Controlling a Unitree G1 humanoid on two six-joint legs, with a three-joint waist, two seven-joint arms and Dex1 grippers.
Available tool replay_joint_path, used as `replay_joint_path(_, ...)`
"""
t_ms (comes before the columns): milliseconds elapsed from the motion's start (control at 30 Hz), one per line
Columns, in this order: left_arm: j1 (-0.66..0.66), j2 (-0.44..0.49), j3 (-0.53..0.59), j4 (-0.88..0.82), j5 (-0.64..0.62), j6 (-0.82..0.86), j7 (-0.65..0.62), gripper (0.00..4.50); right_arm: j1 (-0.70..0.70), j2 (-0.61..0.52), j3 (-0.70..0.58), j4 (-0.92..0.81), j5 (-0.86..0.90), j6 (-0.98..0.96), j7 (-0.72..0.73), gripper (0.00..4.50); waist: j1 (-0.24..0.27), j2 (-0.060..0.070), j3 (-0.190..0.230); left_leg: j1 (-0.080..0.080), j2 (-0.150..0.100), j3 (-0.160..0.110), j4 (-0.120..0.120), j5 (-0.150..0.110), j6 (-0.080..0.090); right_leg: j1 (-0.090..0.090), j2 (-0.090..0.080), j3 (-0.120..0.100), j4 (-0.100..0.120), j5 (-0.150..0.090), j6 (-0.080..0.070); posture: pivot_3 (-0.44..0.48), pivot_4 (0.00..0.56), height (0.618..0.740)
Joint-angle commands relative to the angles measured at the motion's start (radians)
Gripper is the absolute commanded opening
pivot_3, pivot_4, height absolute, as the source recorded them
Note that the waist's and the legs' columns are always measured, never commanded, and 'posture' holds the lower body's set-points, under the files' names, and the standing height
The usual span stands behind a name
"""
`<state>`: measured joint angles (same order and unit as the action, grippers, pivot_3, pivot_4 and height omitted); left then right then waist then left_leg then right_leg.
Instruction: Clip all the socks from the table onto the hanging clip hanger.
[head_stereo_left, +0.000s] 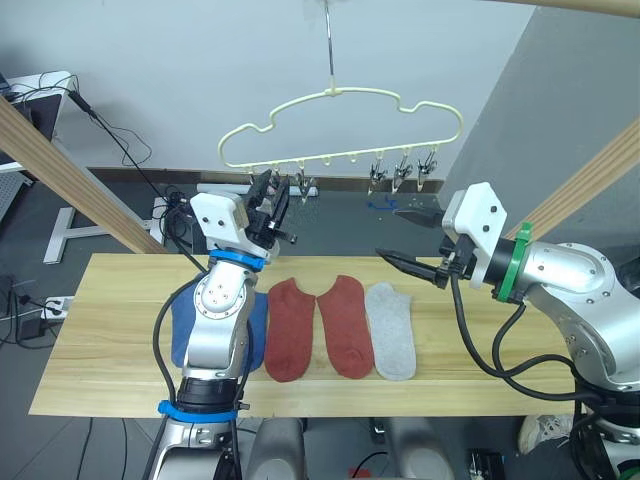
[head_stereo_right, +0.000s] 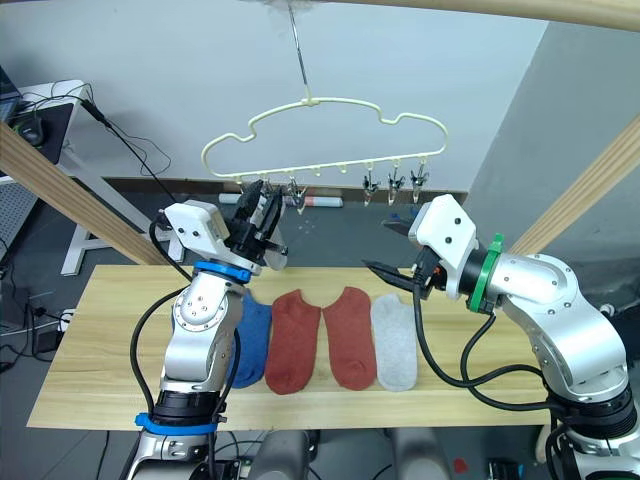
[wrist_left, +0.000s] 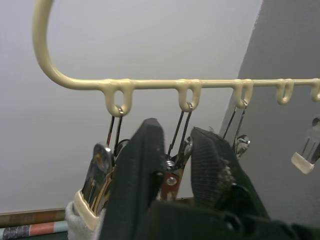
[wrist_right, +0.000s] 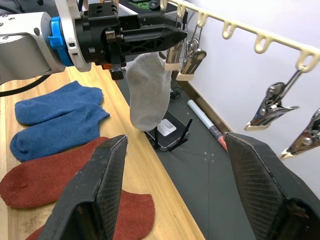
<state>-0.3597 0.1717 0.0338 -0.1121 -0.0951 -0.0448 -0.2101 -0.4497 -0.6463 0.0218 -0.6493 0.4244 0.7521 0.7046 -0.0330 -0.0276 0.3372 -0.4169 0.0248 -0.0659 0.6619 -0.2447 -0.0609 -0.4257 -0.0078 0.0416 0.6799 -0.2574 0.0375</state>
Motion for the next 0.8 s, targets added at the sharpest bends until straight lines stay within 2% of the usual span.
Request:
replay_joint_path(33, -0.007, -0.002, -0.005, -0.031, -0.003, -0.002, -0.004, 0.16, 0.014, -0.001, -0.021, -0.037, 0.023, -0.008, -0.011, 3.22, 0.000, 0.000, 0.000, 0.000, 0.000, 0.000, 0.000, 0.000, 0.000, 0.000, 0.000, 0.000, 0.000, 0.000, 0.000, -0.056, 0.306, 0.740)
replay_joint_path(100, -0.006, 0.002, -0.001, -0.030, -0.003, -0.004, -0.005, 0.01, 0.023, -0.001, -0.017, -0.041, 0.027, -0.007, -0.016, 3.22, 0.000, 0.000, 0.000, 0.000, 0.000, 0.000, 0.000, 0.000, 0.000, 0.000, 0.000, 0.000, 0.000, 0.000, 0.000, -0.056, 0.306, 0.740)
replay_joint_path(200, 0.005, 0.023, 0.011, -0.026, -0.001, -0.013, -0.017, 0.00, 0.061, 0.024, -0.020, -0.035, 0.028, -0.006, -0.056, 3.71, 0.000, 0.000, 0.000, 0.000, 0.000, 0.000, 0.000, 0.000, 0.000, 0.000, 0.000, 0.000, 0.000, 0.000, 0.000, -0.056, 0.306, 0.740)
replay_joint_path(233, 0.008, 0.028, 0.015, -0.025, -0.004, -0.013, -0.020, 0.00, 0.085, 0.027, -0.010, -0.030, 0.014, -0.010, -0.068, 4.05, -0.001, 0.000, 0.000, 0.000, 0.000, 0.000, 0.000, 0.000, 0.000, 0.000, 0.000, 0.000, 0.000, 0.000, 0.000, -0.056, 0.306, 0.740)
replay_joint_path(267, 0.011, 0.033, 0.018, -0.025, -0.008, -0.012, -0.025, 0.00, 0.118, 0.020, 0.017, -0.022, -0.025, -0.030, -0.083, 4.36, 0.000, 0.000, 0.000, 0.000, 0.000, 0.000, 0.000, 0.000, 0.000, 0.000, 0.000, 0.000, 0.000, 0.000, 0.000, -0.056, 0.306, 0.740)
replay_joint_path(300, 0.017, 0.042, 0.026, -0.027, -0.016, -0.010, -0.034, 0.00, 0.163, 0.025, 0.060, -0.001, -0.086, -0.058, -0.121, 4.44, 0.000, 0.000, 0.000, 0.000, 0.000, 0.000, 0.000, 0.000, 0.000, 0.000, 0.000, 0.000, 0.000, 0.000, 0.000, -0.035, 0.316, 0.740)
replay_joint_path(433, 0.029, 0.067, 0.046, -0.028, -0.040, -0.001, -0.058, 0.00, 0.256, 0.055, 0.187, 0.104, -0.273, -0.140, -0.239, 4.44, -0.002, 0.000, 0.000, 0.001, 0.000, 0.001, 0.000, 0.000, 0.000, 0.000, 0.000, 0.001, 0.000, 0.000, 0.000, -0.019, 0.325, 0.740)
replay_joint_path(533, 0.043, 0.086, 0.051, -0.030, -0.056, 0.006, -0.084, 0.00, 0.294, 0.133, 0.250, 0.238, -0.355, -0.198, -0.316, 4.44, -0.003, 0.000, 0.000, 0.002, 0.001, 0.001, 0.000, 0.001, -0.001, 0.001, 0.001, 0.002, 0.000, -0.002, 0.003, -0.003, 0.334, 0.740)
replay_joint_path(667, 0.047, 0.098, 0.055, -0.060, -0.068, 0.038, -0.089, 0.00, 0.292, 0.254, 0.280, 0.409, -0.413, -0.250, -0.395, 4.44, -0.004, 0.000, 0.000, 0.003, 0.004, 0.001, -0.001, 0.001, -0.002, 0.001, 0.004, 0.002, 0.000, -0.002, 0.003, 0.012, 0.340, 0.740)
replay_joint_path(800, 0.037, 0.102, 0.051, -0.092, -0.069, 0.073, -0.083, 0.00, 0.275, 0.308, 0.275, 0.494, -0.428, -0.277, -0.395, 4.44, -0.002, 0.000, 0.000, 0.003, 0.003, 0.001, -0.001, 0.001, -0.002, 0.001, 0.005, 0.003, 0.000, -0.002, 0.003, 0.022, 0.342, 0.740)
